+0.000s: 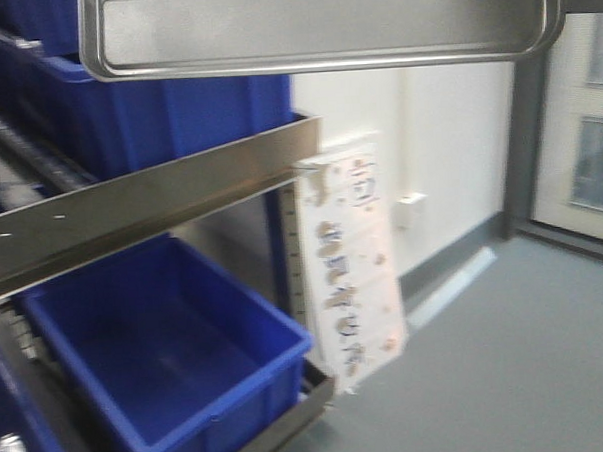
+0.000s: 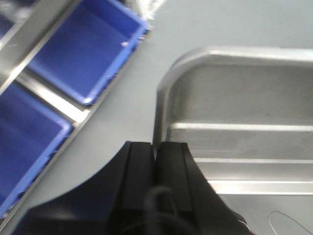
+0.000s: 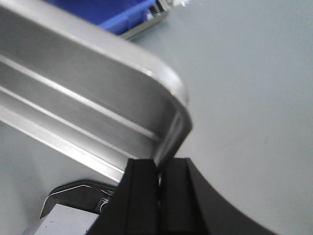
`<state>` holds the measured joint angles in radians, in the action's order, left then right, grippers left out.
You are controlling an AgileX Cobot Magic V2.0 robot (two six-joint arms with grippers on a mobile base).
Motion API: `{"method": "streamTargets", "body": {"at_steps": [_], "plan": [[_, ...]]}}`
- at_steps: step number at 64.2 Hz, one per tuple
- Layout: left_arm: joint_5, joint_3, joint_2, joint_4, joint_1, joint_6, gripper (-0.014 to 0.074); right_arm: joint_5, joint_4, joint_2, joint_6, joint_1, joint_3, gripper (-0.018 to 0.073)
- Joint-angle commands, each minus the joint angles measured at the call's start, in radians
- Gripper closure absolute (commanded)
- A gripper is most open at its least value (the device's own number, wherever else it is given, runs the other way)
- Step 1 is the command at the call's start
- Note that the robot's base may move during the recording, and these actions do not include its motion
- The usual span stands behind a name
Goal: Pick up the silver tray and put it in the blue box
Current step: 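Hold the silver tray with both grippers while driving to the bin rack, then position the held silver tray above the large blue bin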
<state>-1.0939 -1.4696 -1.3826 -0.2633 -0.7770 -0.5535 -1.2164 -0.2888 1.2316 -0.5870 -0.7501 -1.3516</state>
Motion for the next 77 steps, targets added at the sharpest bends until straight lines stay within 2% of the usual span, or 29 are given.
{"method": "streamTargets", "body": {"at_steps": [1,77], "plan": [[0.048,-0.037,0.041,-0.036,-0.006,-0.011,0.0694,0.042,-0.029,-0.027,0.011,0.0,-0.03,0.0503],[0.074,-0.037,0.041,-0.038,-0.006,-0.009,0.0701,0.042,-0.029,-0.027,0.011,0.0,-0.03,0.0503]]}}
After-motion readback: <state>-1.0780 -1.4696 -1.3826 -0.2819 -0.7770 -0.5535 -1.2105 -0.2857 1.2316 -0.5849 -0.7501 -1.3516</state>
